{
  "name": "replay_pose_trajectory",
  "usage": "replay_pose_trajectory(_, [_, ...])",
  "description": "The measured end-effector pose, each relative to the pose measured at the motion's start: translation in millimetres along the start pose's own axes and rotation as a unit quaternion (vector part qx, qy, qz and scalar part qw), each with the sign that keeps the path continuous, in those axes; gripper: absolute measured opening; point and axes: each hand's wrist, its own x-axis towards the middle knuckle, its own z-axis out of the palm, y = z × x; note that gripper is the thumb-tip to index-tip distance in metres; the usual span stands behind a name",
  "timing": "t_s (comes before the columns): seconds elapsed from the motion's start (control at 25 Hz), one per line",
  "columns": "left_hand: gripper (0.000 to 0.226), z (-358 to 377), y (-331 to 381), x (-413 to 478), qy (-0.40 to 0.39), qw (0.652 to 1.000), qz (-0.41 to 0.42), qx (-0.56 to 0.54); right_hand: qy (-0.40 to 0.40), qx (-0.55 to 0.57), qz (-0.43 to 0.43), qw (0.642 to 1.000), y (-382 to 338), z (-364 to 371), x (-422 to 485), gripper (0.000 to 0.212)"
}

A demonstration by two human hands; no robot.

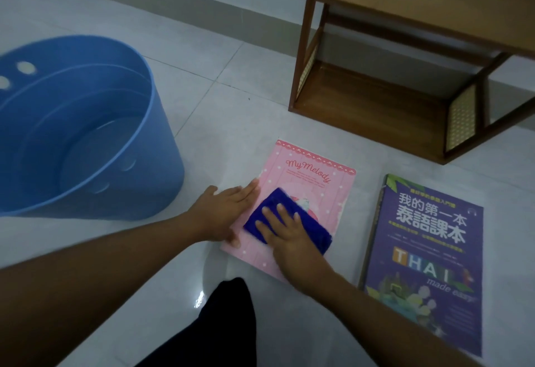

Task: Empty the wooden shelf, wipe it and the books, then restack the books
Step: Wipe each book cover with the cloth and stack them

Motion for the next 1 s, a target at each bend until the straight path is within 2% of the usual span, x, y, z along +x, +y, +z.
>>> replay_pose_trajectory(0.12, [0.113, 0.2, -6.0, -5.8, -0.001, 1.000, -0.002, -0.006, 0.004, -0.018, -0.071, 0.997, 11.7, -1.5, -3.1, 0.054])
replay_pose_trajectory(0.2, [0.115, -1.7, -10.4, -8.5, -0.027, 0.999, 0.010, -0.023, -0.006, 0.022, -0.020, 1.000, 15.7, -9.3, 4.6, 0.054])
replay_pose_trajectory(0.28, [0.117, -1.8, -11.3, -9.4, -0.036, 0.999, 0.016, -0.022, 0.037, 0.017, 0.027, 0.999, 5.5, -2.4, 10.5, 0.058])
replay_pose_trajectory(0.32, [0.117, -0.4, -10.9, -8.9, -0.029, 0.999, 0.016, -0.022, 0.029, -0.003, 0.021, 0.999, -3.4, 1.6, 13.3, 0.062])
replay_pose_trajectory(0.4, [0.116, 2.4, -9.2, -7.4, -0.008, 0.999, 0.011, -0.030, -0.017, -0.053, -0.056, 0.997, -15.2, 12.4, 10.5, 0.065])
replay_pose_trajectory(0.48, [0.117, 4.6, -9.2, -7.6, -0.006, 0.999, 0.011, -0.031, -0.053, -0.052, -0.138, 0.988, -9.8, 10.1, 10.7, 0.060])
replay_pose_trajectory(0.56, [0.118, 5.9, -10.4, -7.9, -0.011, 0.999, 0.012, -0.030, -0.062, -0.035, -0.170, 0.983, 8.7, -8.9, 21.3, 0.050])
replay_pose_trajectory(0.64, [0.120, 6.9, -10.9, -7.5, -0.018, 0.999, 0.007, -0.029, -0.065, -0.028, -0.168, 0.983, 26.3, -25.4, 32.8, 0.050])
replay_pose_trajectory(0.72, [0.121, 7.6, -10.7, -7.4, -0.021, 0.999, 0.001, -0.026, -0.052, -0.017, -0.138, 0.989, 38.9, -37.2, 43.0, 0.050])
replay_pose_trajectory(0.84, [0.121, 6.3, -9.7, -7.3, -0.018, 1.000, -0.001, -0.024, -0.023, 0.016, -0.027, 0.999, 47.1, -45.0, 56.6, 0.045])
replay_pose_trajectory(1.0, [0.125, 5.2, -6.2, -7.4, -0.014, 1.000, 0.013, -0.012, 0.001, 0.005, 0.114, 0.993, 56.9, -59.2, 90.1, 0.050])
